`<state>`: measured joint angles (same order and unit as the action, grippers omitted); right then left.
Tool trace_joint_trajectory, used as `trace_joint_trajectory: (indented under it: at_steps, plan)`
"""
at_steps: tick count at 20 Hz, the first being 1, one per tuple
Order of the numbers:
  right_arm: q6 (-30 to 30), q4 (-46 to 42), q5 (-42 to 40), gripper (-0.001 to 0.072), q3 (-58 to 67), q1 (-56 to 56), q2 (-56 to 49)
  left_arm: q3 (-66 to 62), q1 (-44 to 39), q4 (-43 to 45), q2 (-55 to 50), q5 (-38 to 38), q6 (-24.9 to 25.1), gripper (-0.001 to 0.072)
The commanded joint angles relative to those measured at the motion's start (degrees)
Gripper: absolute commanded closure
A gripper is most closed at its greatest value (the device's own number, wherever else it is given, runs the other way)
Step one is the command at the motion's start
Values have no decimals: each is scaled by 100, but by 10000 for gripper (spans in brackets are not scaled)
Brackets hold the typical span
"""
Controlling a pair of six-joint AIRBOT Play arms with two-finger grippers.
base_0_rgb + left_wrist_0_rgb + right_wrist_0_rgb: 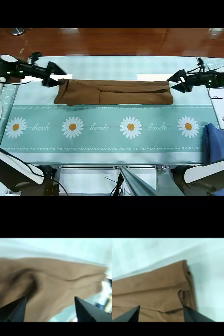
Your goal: Fold the shirts.
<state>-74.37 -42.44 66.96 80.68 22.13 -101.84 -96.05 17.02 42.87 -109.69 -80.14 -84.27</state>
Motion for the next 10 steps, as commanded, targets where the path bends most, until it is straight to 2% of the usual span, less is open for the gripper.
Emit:
trace_joint_trajectory:
  at_steps: [1,2,4,5,7,10]
  plan:
    - [-33,-546,1056,93,328,474,-44,-278,638,1891,503,-542,-501,5]
    - [-157,-807,1189,93,293,592,-50,-173,789,2417,817,-417,-501,5]
    - [-208,-911,986,93,131,638,-50,516,979,2492,1611,369,-492,5]
    - [-208,-874,815,93,70,581,-85,1093,964,2339,2105,944,-485,5]
    - [-201,-778,758,93,68,367,-269,2424,726,1681,3104,2006,-63,4]
    - [-118,-660,802,93,68,-55,-544,4044,81,850,4199,2750,326,4]
